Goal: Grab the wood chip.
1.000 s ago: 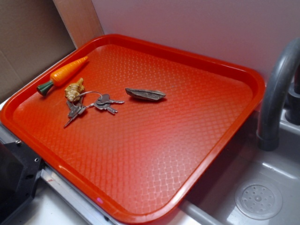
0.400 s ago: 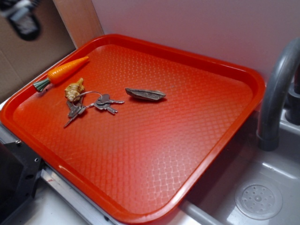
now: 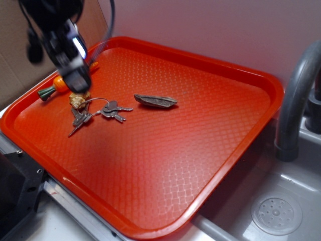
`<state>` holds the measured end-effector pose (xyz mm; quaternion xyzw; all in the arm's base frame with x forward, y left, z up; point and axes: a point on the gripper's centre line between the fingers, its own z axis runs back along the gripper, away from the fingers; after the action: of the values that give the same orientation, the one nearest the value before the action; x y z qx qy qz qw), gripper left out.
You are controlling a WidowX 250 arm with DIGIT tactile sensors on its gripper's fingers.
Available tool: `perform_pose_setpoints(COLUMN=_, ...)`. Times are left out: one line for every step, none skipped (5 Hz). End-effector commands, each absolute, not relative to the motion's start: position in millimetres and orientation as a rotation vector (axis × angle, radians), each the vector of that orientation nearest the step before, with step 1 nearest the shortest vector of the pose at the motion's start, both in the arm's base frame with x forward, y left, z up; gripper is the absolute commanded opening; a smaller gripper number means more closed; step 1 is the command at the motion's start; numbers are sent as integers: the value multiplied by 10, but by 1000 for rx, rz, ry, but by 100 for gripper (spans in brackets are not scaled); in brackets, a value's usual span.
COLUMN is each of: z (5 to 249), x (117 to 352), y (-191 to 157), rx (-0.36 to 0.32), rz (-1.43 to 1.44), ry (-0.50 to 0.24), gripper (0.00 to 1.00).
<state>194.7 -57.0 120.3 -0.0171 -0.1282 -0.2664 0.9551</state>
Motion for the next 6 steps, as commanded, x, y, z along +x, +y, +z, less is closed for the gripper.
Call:
perform_pose_setpoints(z=1284, x=1994, y=-648, rx=-30, rz=-556, ry=-311, gripper=100)
perform_pose_setpoints(z=1284, x=1994, y=-648, rx=-30, rz=-556, ry=-311, gripper=100)
perform_pose_setpoints(z=1284, x=1994, y=-648, rx=-30, rz=-556, ry=-311, gripper=100)
perform_pose_setpoints(z=966, x=2387, y=-611, rx=19, rz=-585, ry=-297, gripper=100)
perform_pose_setpoints(z=597, x=2687, y=-691, rx=44, rz=-625, ry=-300, gripper=100)
perform_pose_setpoints(z=240, x=2707, y=-848, rx=4, rz=-731, ry=-288, gripper=100)
